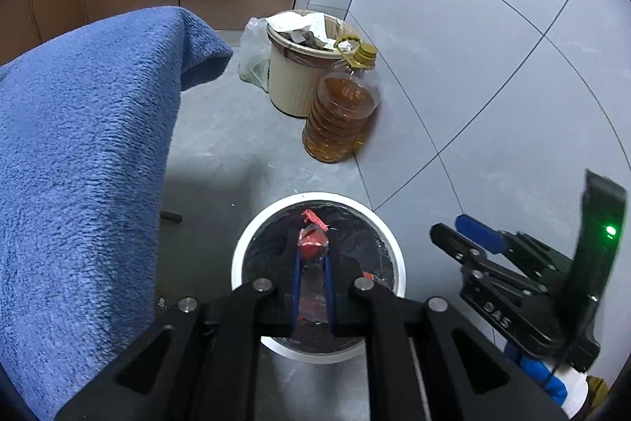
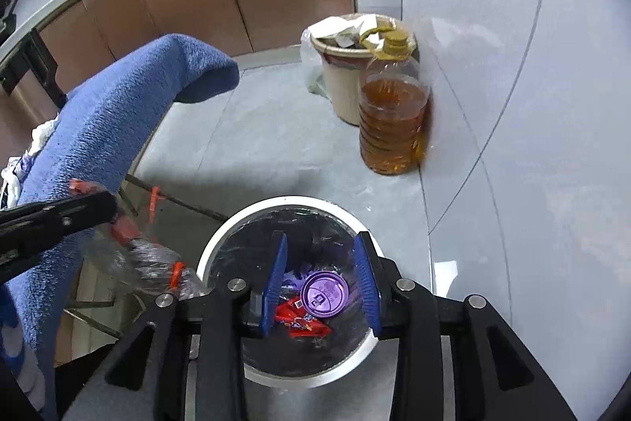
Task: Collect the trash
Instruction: 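Carry the bag and purple lid to the steel bin and release both, then move both tools back over the remaining wrappers and tissues on the table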
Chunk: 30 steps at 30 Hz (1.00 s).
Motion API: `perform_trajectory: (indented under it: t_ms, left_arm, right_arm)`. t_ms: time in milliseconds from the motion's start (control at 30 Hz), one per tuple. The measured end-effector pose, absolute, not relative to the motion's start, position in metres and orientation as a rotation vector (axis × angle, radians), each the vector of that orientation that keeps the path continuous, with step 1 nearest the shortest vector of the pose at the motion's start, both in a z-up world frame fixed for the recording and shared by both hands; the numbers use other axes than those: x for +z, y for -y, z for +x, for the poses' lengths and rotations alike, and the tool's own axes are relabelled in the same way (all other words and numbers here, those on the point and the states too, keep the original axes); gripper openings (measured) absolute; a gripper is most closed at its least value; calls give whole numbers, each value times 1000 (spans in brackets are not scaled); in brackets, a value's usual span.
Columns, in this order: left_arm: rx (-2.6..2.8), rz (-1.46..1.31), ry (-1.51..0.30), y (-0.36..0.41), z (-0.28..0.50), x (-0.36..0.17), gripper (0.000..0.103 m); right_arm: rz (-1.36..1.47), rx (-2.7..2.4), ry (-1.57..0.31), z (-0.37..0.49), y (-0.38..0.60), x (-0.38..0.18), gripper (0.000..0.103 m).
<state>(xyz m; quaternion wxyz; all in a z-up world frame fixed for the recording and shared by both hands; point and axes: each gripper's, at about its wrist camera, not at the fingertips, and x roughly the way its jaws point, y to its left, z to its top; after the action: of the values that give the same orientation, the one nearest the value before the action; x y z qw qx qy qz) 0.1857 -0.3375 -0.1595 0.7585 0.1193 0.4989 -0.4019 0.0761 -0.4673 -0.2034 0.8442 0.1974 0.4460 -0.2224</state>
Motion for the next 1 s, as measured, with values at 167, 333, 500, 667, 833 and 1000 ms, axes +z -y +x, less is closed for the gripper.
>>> perform_trajectory:
  t_ms: [167, 333, 500, 667, 833, 1000]
  left_arm:
    - [-883, 244, -1124, 347, 184, -167, 19]
    - [-874, 237, -1135, 357, 184, -176, 45]
    - [-877, 242, -1132, 358, 183, -177, 45]
    - [-858, 226, -1046, 342, 176, -151, 45]
    - [-838, 173, -953, 318, 172, -115, 45]
    - [-837, 154, -917, 289, 170, -85, 45]
  right_arm:
    - [405, -484, -908, 63, 468, -190, 37]
    - [404, -501, -881, 50, 470, -182, 38]
    - [423, -503, -863, 42, 475, -178, 38]
    - [432, -491, -852, 41, 475, -173, 42]
    - [426, -445, -826, 46, 465, -159, 42]
    - [391, -388, -782, 50, 447, -134, 42]
